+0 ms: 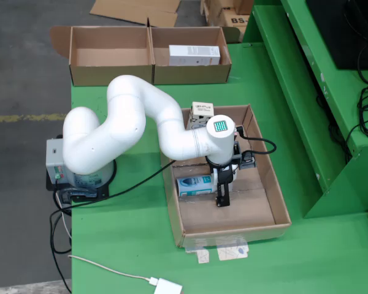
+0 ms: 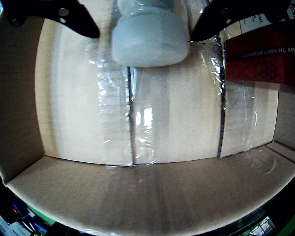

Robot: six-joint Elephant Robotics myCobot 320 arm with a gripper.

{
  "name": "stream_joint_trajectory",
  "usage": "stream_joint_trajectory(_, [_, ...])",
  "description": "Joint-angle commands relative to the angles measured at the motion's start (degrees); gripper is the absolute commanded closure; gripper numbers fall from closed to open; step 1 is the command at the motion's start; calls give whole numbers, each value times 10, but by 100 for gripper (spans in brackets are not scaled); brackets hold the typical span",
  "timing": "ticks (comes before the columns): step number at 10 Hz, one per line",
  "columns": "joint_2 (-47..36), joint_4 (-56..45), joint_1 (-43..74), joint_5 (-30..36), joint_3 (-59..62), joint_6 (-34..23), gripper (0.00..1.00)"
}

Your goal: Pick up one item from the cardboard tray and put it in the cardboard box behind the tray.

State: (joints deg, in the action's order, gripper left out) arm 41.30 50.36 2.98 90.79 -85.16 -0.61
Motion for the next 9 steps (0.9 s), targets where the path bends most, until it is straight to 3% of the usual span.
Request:
stream_joint_trajectory(1, [-12, 5, -3, 4, 13, -1, 80])
stream_joint_trajectory(3, [-12, 5, -3, 4, 13, -1, 100])
stream_joint_trajectory(9, [-12, 5, -3, 4, 13, -1, 100])
